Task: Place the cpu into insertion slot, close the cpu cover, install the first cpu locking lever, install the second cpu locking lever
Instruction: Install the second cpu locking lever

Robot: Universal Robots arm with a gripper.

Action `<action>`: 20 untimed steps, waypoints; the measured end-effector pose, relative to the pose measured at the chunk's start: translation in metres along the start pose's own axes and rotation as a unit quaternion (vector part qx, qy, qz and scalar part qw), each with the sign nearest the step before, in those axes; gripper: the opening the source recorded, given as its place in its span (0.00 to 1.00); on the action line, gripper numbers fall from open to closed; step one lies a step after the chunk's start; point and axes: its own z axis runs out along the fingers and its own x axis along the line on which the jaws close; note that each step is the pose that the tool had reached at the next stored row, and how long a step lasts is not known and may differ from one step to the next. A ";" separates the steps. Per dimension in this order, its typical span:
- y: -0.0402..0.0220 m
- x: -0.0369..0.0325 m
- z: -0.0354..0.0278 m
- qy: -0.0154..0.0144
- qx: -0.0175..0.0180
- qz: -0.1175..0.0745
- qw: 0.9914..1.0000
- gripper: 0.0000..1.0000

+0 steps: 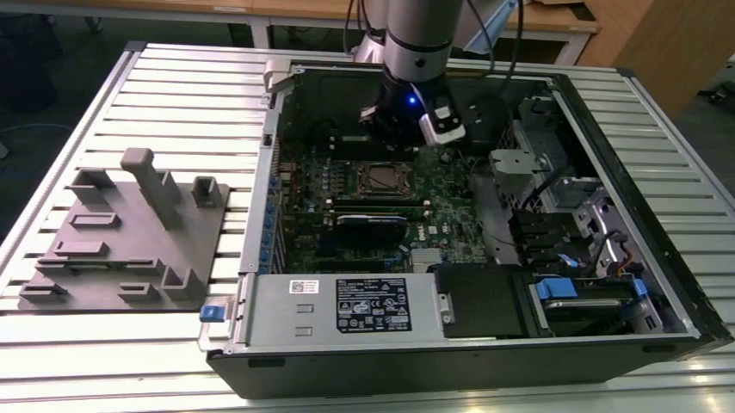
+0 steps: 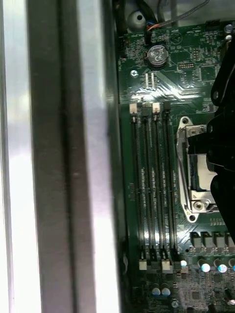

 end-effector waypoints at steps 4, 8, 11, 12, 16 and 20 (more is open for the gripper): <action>-0.0074 -0.0006 -0.0009 0.000 0.000 0.000 1.000 0.11; -0.0080 -0.0008 -0.0054 0.000 -0.001 0.000 1.000 0.11; -0.0083 -0.0009 -0.0089 0.000 -0.004 0.000 1.000 0.11; -0.0087 -0.0010 -0.0093 0.000 -0.004 0.000 1.000 0.11; -0.0132 -0.0013 -0.0101 0.000 -0.006 0.000 1.000 0.11; -0.0186 -0.0018 -0.0106 0.001 -0.007 0.000 1.000 0.11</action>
